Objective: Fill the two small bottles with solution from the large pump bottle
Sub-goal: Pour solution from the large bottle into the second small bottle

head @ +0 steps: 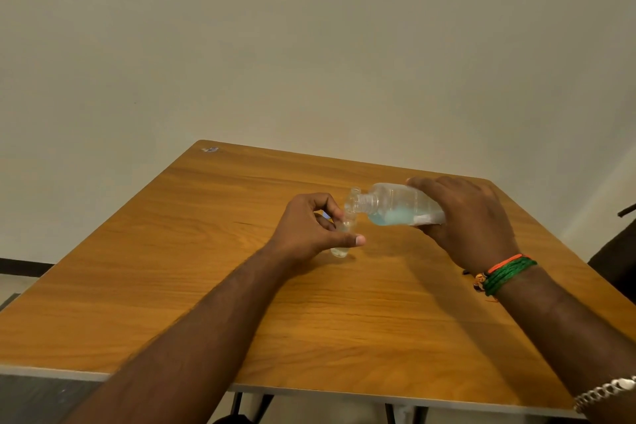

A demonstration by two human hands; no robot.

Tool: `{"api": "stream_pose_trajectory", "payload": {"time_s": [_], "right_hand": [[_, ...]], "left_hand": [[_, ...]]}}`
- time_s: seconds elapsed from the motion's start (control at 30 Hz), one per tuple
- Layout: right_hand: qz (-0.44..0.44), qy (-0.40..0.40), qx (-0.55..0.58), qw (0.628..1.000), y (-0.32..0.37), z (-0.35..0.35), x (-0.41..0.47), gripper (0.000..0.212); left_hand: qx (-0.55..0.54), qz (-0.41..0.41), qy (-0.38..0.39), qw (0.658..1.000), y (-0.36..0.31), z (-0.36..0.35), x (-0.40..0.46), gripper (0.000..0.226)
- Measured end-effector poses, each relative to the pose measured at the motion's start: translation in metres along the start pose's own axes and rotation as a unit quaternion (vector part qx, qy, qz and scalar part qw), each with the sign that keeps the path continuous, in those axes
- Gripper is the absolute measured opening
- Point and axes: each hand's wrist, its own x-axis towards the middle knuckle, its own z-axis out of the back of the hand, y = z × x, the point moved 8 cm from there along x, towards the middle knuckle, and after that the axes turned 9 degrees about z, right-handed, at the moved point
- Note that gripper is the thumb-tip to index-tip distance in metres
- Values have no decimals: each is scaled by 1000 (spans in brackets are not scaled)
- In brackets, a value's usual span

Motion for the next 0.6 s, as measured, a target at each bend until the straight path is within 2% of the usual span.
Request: {"api": "stream_pose_trajectory", "payload": {"time_s": [0.6], "right_hand": [[-3, 11, 6, 1000, 0, 1, 1, 64]], "left_hand": [[-6, 1, 0, 1000, 1, 1, 0, 44]]}}
